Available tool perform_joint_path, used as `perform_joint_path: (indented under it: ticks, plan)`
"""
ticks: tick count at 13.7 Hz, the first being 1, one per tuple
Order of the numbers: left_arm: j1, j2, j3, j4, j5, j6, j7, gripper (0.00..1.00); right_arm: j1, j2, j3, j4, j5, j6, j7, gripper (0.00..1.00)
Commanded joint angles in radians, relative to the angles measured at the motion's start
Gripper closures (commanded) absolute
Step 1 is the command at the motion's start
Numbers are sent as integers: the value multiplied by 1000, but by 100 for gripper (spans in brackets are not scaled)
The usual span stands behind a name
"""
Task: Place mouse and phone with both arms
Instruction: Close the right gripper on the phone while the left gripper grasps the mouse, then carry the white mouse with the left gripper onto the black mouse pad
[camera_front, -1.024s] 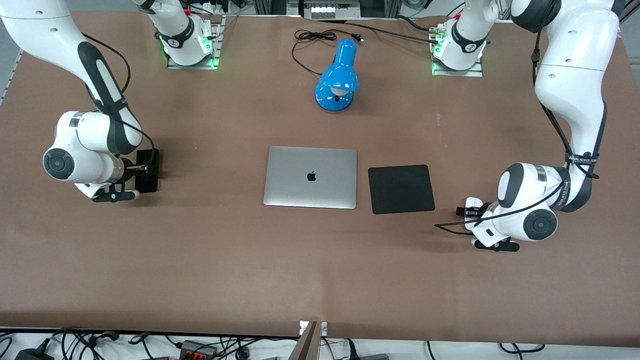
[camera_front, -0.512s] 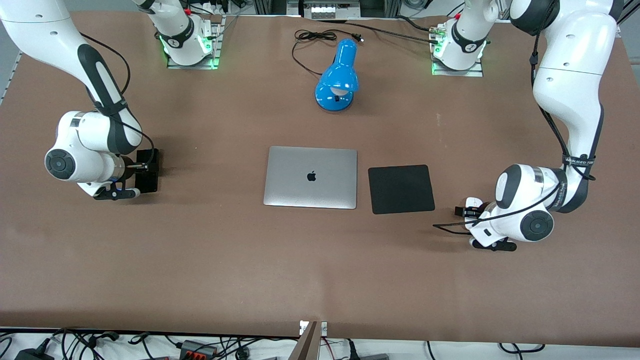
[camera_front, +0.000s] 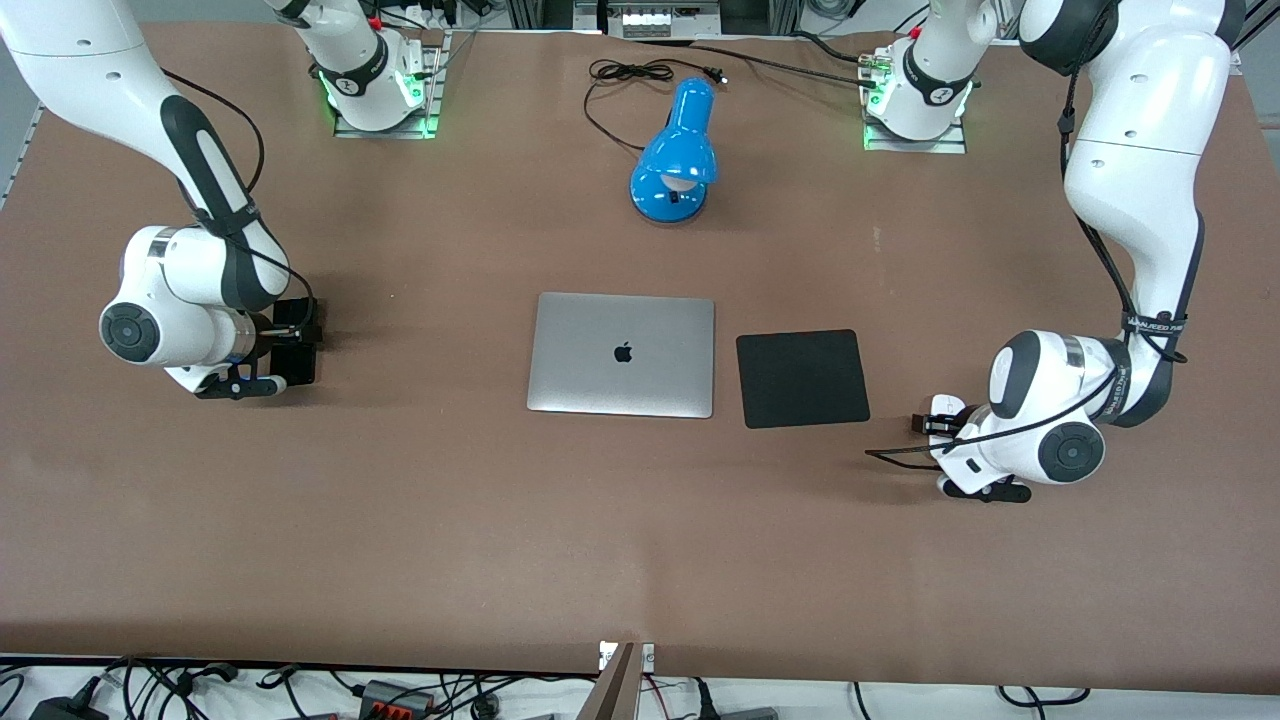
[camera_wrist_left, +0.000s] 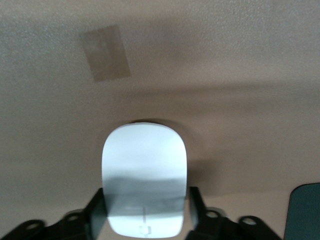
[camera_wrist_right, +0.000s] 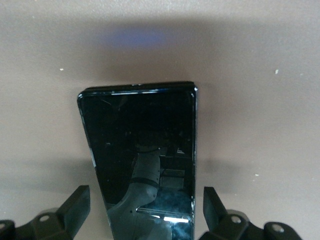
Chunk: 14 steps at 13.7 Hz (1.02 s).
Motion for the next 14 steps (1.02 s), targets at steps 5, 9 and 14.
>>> perform_joint_path:
  ticks: [5,9,14]
  plan:
    - [-10,-7,-16,32,24,-27,10,51,-4,13,4,-6,5,15,1,0]
    - [-80,-16,-21,59,11,-123,2,50,-7,21,4,-3,2,16,1,0]
    - [-144,-29,-45,44,-58,-141,-11,48,-7,35,4,4,1,16,-1,0]
